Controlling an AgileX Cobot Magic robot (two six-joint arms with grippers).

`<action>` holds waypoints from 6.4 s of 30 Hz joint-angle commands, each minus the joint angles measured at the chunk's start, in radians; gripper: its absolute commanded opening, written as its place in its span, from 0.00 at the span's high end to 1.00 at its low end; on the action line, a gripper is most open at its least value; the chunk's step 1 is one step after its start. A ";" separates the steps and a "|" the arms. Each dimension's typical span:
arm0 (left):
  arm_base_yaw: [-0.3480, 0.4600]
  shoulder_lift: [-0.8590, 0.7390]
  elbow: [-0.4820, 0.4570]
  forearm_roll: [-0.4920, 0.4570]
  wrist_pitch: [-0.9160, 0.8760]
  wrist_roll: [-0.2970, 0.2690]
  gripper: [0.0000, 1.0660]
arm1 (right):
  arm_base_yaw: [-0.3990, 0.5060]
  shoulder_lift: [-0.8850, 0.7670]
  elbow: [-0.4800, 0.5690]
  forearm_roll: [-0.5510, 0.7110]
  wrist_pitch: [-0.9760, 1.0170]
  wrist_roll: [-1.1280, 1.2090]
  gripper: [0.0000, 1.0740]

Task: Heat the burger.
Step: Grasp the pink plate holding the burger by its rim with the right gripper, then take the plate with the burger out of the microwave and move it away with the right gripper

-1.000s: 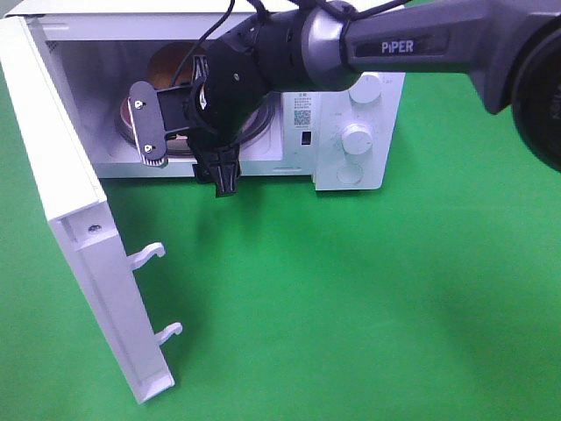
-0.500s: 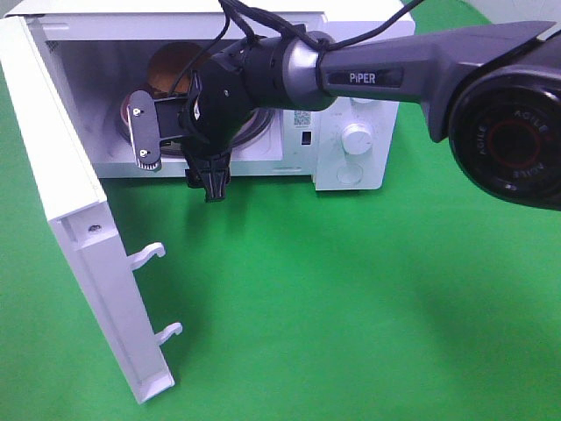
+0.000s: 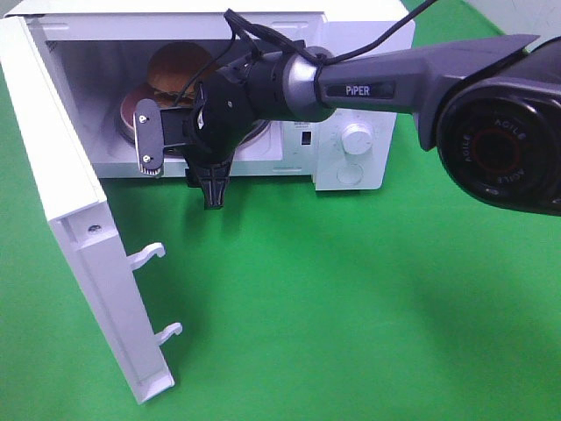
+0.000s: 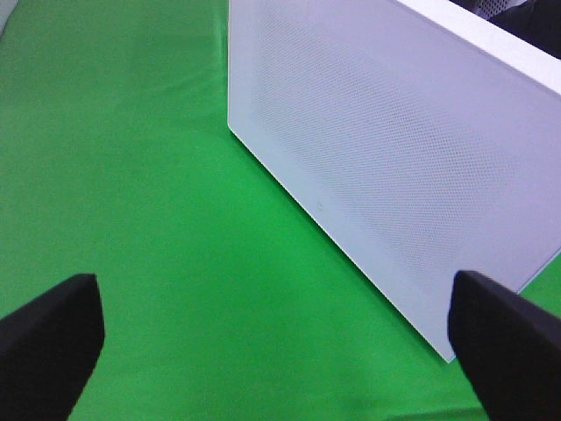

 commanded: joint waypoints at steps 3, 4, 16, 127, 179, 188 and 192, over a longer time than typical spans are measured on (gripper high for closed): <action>0.001 -0.006 0.005 -0.001 -0.005 0.002 0.06 | -0.006 -0.001 -0.007 0.013 -0.007 0.001 0.63; 0.001 -0.006 0.005 -0.001 -0.005 0.002 0.06 | -0.006 -0.001 -0.007 0.013 -0.006 0.001 0.72; 0.001 -0.006 0.005 -0.001 -0.005 0.002 0.06 | -0.006 -0.001 -0.007 0.012 0.019 -0.002 1.00; 0.001 -0.006 0.005 -0.002 -0.005 0.002 0.06 | 0.027 -1.169 1.392 -0.209 -0.263 -0.024 1.00; 0.001 -0.006 0.005 -0.002 -0.005 0.002 0.06 | 0.027 -1.558 1.513 -0.643 0.442 0.944 1.00; 0.001 -0.006 0.005 -0.002 -0.005 0.002 0.06 | 0.027 -1.555 1.513 -0.679 0.492 1.076 1.00; 0.001 -0.006 0.005 -0.002 -0.005 0.002 0.06 | 0.027 -1.536 1.513 -0.683 0.498 1.134 1.00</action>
